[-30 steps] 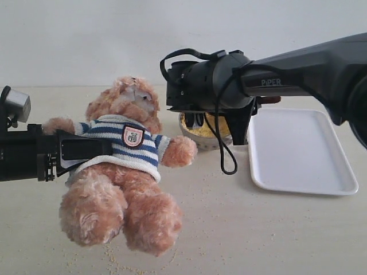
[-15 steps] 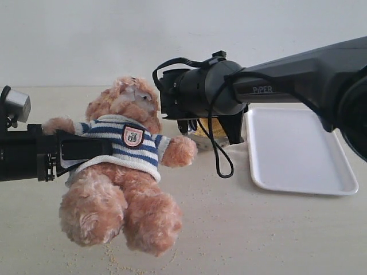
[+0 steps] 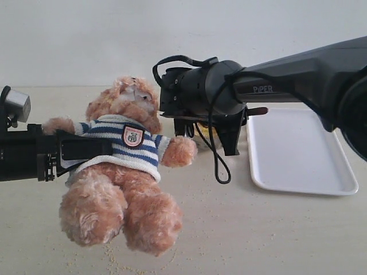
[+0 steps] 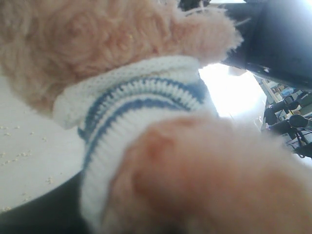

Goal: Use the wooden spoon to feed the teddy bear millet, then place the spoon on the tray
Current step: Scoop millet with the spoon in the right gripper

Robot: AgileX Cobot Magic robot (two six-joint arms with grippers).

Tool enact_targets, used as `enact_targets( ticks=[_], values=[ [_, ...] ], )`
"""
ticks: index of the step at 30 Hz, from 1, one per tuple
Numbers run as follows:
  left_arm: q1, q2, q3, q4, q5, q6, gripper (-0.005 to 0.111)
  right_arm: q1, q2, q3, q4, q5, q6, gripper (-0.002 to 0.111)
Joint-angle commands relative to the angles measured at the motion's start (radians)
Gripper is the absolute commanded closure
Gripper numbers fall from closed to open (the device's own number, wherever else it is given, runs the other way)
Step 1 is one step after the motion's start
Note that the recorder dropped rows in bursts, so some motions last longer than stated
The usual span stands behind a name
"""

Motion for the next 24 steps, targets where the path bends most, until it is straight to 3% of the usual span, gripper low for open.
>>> enact_targets(
  ticks=[1,24],
  values=[
    [0.002,-0.003,-0.003,-0.017,0.044,-0.003,0.102,0.001,-0.021,-0.004,0.062,0.0,0.006,0.109],
    [0.002,-0.003,-0.003,-0.017,0.044,-0.003,0.102,-0.036,-0.033,-0.006,0.112,0.048,0.105,0.109]
  ],
)
